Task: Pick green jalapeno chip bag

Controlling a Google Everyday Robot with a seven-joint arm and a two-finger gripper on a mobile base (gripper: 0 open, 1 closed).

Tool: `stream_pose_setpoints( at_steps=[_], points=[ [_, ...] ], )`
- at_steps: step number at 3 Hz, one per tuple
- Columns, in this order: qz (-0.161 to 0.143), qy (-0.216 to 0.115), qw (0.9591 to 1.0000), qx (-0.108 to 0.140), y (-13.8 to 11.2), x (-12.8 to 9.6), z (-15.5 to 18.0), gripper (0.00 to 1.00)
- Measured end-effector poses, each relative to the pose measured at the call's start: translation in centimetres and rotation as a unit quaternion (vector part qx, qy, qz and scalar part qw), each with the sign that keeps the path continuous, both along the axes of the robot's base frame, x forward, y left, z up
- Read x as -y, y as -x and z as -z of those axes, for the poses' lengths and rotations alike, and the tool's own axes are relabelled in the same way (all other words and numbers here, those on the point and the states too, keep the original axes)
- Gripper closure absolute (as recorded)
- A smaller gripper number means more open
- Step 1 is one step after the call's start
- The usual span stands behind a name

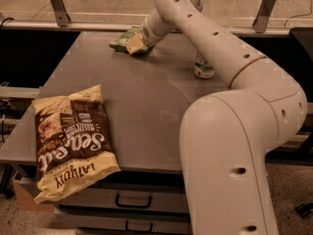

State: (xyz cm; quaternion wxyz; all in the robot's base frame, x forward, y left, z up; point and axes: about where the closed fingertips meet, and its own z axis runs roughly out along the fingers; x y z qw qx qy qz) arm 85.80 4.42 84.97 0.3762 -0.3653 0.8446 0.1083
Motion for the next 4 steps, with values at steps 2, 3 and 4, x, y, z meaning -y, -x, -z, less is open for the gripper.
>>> stream_pose_setpoints(
  at_steps=[2, 3, 4],
  points=[
    [-0.076, 0.001, 0.9938, 0.081, 4.2, -2.3, -6.2, 0.88],
    [-0.144, 0.007, 0.9831, 0.113, 8.3, -5.7, -7.9, 1.00],
    [-0.155, 0.011, 0.9813, 0.113, 8.7, -6.4, -7.5, 0.82]
  ],
)
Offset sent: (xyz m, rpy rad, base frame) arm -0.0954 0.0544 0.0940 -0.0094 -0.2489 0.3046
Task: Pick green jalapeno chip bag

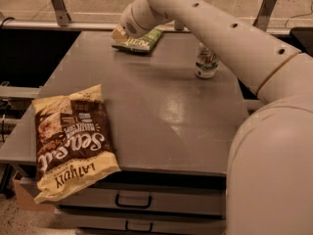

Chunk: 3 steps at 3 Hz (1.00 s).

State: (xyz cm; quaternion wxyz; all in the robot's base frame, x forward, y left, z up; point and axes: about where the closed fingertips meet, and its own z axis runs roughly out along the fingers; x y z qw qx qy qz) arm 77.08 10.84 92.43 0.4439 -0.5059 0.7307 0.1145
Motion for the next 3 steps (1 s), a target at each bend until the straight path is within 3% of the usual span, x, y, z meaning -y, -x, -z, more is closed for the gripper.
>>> stream_pose_setpoints(
  at_steps=[3],
  points=[
    [0.071, -0.016, 0.9970, -0.027, -5.8, 3.3, 5.0, 0.13]
  ],
)
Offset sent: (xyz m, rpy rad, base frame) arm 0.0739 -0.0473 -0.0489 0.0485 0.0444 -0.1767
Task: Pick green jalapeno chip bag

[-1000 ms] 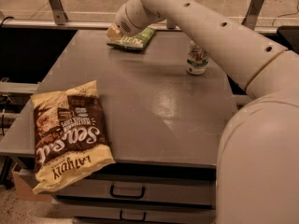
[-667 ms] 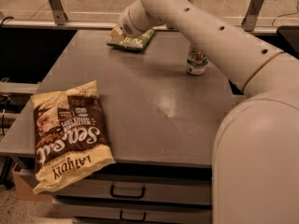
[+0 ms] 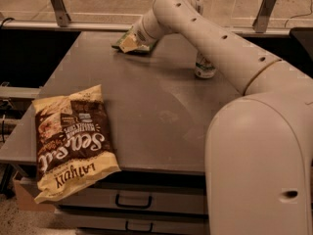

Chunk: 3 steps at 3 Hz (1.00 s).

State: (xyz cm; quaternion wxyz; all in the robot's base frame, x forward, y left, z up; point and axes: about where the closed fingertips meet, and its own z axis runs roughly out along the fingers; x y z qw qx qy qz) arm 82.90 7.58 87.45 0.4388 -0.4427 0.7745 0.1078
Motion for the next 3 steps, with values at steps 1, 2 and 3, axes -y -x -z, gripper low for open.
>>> stream_pose_setpoints(
  at_steps=[1, 2, 3],
  points=[
    [0.017, -0.002, 0.9999, -0.001, -1.3, 1.1, 0.5, 0.00],
    [0.029, 0.000, 0.9996, 0.000, -2.1, 1.9, 0.8, 0.00],
    [0.046, 0.003, 0.9988, -0.016, -2.8, 3.0, 2.3, 0.00]
  ],
)
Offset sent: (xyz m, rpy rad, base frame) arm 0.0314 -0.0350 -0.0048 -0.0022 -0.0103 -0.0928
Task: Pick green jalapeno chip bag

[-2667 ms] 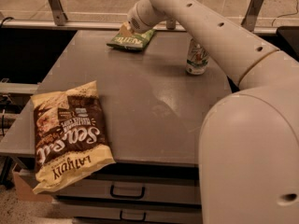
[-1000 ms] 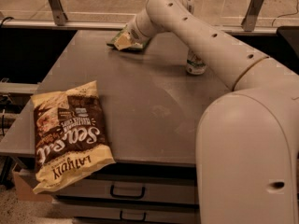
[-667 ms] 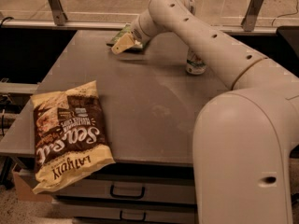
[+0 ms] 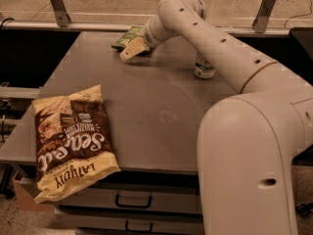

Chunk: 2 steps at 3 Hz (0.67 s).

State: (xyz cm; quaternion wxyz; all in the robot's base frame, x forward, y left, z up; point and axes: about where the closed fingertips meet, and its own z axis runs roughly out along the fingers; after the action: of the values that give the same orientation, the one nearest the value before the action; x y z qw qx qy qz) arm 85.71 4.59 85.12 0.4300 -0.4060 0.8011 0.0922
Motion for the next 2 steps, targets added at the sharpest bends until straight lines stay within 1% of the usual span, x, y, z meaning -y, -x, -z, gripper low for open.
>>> stream_pose_setpoints(
  at_steps=[1, 2],
  points=[
    [0.013, -0.002, 0.9999, -0.011, -0.42, 0.56, 1.08, 0.16],
    [0.020, -0.005, 0.9997, -0.011, -0.67, 0.83, 1.08, 0.41]
  ],
)
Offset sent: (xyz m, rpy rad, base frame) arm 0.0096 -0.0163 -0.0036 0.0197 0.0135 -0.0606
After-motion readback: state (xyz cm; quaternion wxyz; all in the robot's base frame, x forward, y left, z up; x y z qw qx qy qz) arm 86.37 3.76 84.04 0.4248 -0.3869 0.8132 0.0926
